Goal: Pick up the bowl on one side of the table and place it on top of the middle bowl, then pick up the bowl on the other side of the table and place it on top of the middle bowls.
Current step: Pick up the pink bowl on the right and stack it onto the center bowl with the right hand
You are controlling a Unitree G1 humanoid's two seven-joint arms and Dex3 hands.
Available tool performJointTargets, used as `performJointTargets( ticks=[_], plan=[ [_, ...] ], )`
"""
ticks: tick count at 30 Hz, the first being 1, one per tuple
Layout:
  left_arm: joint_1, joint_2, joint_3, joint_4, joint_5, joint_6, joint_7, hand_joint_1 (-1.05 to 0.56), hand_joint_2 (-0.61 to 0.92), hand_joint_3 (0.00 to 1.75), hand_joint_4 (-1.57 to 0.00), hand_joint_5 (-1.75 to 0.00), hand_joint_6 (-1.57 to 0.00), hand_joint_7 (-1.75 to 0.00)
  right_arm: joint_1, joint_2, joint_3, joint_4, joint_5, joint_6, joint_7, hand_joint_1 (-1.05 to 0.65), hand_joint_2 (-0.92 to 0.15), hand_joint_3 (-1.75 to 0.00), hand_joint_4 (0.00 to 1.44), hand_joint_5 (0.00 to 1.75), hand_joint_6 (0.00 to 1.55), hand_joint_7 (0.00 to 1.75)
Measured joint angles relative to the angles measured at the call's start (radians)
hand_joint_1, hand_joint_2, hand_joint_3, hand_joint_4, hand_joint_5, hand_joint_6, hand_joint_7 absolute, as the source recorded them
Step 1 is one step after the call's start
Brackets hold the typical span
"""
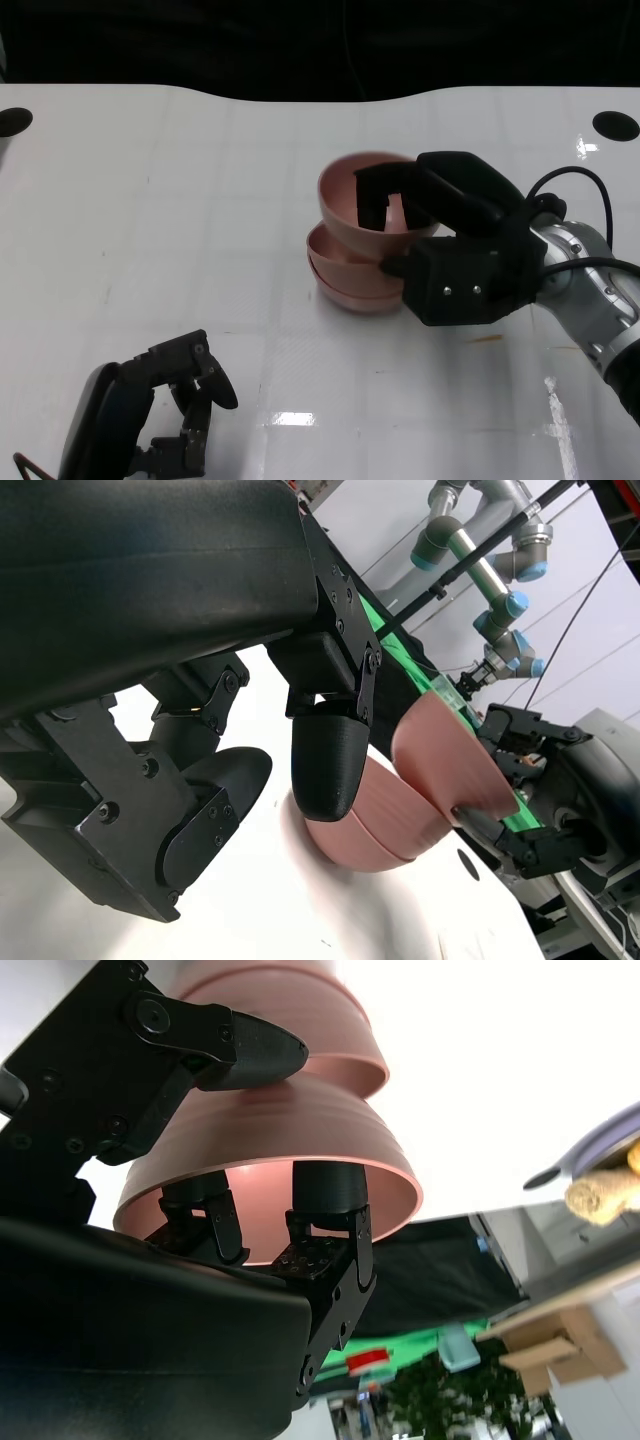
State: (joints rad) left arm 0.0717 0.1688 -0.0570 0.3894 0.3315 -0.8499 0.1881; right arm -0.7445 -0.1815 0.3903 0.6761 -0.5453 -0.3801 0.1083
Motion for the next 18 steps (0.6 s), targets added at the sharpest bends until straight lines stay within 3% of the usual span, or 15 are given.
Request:
performJointTargets(
  ticks=[1, 2, 4, 5, 6, 8, 12, 18],
  plan=[
    [0.0, 0.0, 0.0, 0.0, 0.005, 0.0, 0.0, -0.06, 0.25, 1.59, -0.9, -1.72, -0.84, -1.5, 0.0, 0.0, 0.002, 0.0, 0.0, 0.006, 0.014, -0.17, -0.67, -0.57, 0.77, 1.3, 0.9, 0.36],
    [0.0, 0.0, -0.001, 0.0, 0.008, 0.0, 0.0, -0.06, 0.26, 1.59, -0.89, -1.72, -0.84, -1.5, 0.0, 0.0, 0.003, -0.001, 0.0, 0.012, 0.027, -0.19, -0.75, -0.42, 0.75, 1.27, 0.92, 0.24],
    [0.0, 0.0, -0.003, 0.0, 0.009, 0.0, 0.0, -0.06, 0.26, 1.59, -0.89, -1.72, -0.84, -1.5, 0.0, 0.0, 0.003, -0.004, 0.002, 0.022, 0.04, -0.2, -0.81, -0.3, 0.74, 1.25, 0.93, 0.14],
    [0.0, 0.0, -0.003, 0.0, 0.009, 0.0, 0.0, -0.05, 0.26, 1.59, -0.89, -1.72, -0.84, -1.5, 0.0, 0.0, 0.003, -0.008, 0.003, 0.024, 0.046, -0.37, -0.88, -0.25, 0.6, 0.89, 0.82, 0.06],
    [0.0, 0.0, -0.003, 0.0, 0.009, 0.0, 0.0, -0.04, 0.26, 1.58, -0.9, -1.72, -0.84, -1.5, 0.0, -0.001, 0.004, -0.016, 0.003, 0.025, 0.051, -0.44, -0.9, -0.23, 0.56, 0.71, 0.78, 0.03],
    [0.0, 0.0, -0.003, 0.0, 0.01, 0.0, 0.0, -0.04, 0.26, 1.59, -0.9, -1.72, -0.84, -1.5, 0.0, -0.008, 0.008, -0.036, 0.001, 0.023, 0.055, -0.54, -0.92, -0.26, 0.51, 0.52, 0.68, 0.01],
    [0.0, 0.0, -0.003, 0.0, 0.011, 0.0, 0.0, -0.05, 0.25, 1.61, -0.9, -1.72, -0.85, -1.5, 0.001, -0.018, 0.008, -0.05, 0.001, 0.02, 0.056, -0.58, -0.92, -0.3, 0.5, 0.48, 0.58, 0.0],
    [0.0, 0.0, -0.004, 0.0, 0.011, 0.0, 0.0, -0.05, 0.24, 1.62, -0.89, -1.73, -0.84, -1.5, 0.002, -0.025, 0.008, -0.066, 0.001, 0.02, 0.057, -0.58, -0.92, -0.31, 0.5, 0.49, 0.56, 0.0]
  ],
)
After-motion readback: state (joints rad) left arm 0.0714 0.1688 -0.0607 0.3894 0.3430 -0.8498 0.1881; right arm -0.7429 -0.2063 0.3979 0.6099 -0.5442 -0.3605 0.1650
